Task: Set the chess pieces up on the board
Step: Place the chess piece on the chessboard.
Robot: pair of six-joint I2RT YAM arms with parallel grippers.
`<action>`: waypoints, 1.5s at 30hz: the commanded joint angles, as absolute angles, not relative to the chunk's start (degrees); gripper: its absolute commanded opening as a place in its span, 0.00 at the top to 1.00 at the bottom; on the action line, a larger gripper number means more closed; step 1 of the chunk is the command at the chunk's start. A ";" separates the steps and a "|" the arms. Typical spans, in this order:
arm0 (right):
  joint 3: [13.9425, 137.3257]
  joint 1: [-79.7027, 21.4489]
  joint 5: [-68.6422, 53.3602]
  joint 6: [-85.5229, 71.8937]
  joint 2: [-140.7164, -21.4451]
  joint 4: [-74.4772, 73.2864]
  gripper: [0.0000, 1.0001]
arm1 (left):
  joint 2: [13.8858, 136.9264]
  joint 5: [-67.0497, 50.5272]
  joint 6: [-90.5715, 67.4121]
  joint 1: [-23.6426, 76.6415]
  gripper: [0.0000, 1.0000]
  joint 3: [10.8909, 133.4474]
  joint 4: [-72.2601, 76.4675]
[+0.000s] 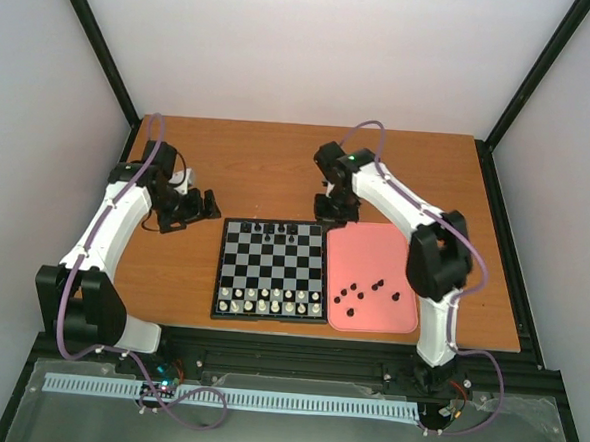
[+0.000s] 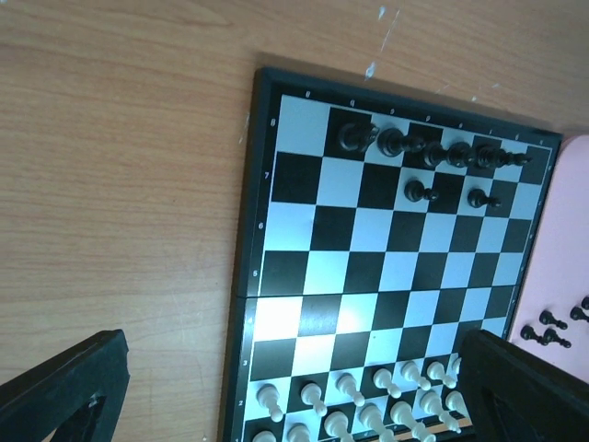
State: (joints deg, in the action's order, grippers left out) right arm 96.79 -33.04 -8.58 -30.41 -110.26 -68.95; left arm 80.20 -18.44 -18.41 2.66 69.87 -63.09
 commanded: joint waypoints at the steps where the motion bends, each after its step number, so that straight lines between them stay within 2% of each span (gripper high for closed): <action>1: 107.30 -32.87 -9.00 -24.45 -119.77 -70.05 0.97 | 81.40 -18.52 -18.46 2.83 0.00 73.61 -63.33; 13: 119.21 -33.35 -15.03 -21.38 -132.71 -70.99 0.97 | 81.38 -17.99 -18.07 2.81 0.00 72.69 -63.47; 45: 122.69 -34.80 -15.21 -22.30 -138.16 -72.09 0.95 | 82.25 -18.93 -18.01 2.81 0.00 71.29 -62.41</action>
State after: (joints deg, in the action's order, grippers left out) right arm 121.62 -34.28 -15.68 -22.02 -137.23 -70.96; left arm 81.91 -18.28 -18.37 2.66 71.44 -62.92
